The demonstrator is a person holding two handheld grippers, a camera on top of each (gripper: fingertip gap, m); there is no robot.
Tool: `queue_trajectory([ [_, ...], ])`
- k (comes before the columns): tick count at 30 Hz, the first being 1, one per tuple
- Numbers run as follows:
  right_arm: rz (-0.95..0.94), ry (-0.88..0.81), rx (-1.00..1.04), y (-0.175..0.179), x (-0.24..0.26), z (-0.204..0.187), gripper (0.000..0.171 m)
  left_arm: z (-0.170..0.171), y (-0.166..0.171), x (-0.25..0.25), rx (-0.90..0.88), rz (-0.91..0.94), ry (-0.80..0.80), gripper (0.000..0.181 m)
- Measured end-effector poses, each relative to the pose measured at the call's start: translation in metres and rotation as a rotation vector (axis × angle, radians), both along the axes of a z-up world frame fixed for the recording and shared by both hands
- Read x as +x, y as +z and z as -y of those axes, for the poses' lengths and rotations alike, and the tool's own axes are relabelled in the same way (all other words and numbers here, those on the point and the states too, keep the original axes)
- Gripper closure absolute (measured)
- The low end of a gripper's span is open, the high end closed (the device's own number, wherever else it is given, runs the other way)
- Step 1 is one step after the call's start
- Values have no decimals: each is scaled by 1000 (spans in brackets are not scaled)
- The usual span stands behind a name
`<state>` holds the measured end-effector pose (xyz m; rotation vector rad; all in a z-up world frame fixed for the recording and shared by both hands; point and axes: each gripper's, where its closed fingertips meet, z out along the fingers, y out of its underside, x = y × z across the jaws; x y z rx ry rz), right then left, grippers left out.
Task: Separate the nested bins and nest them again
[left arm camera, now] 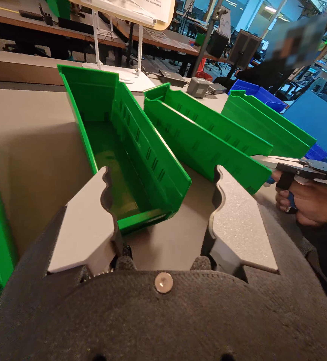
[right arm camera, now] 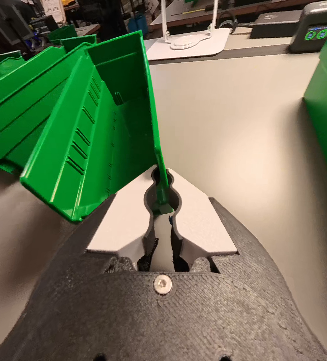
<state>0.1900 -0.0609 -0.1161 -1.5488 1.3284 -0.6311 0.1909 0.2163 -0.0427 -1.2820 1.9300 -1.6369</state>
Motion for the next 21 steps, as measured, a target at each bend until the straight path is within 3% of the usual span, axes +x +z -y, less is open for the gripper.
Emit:
queue_trajectory([
  [21, 23, -83, 10, 4, -15, 30, 171, -7, -8, -29, 59, 31, 38, 86],
])
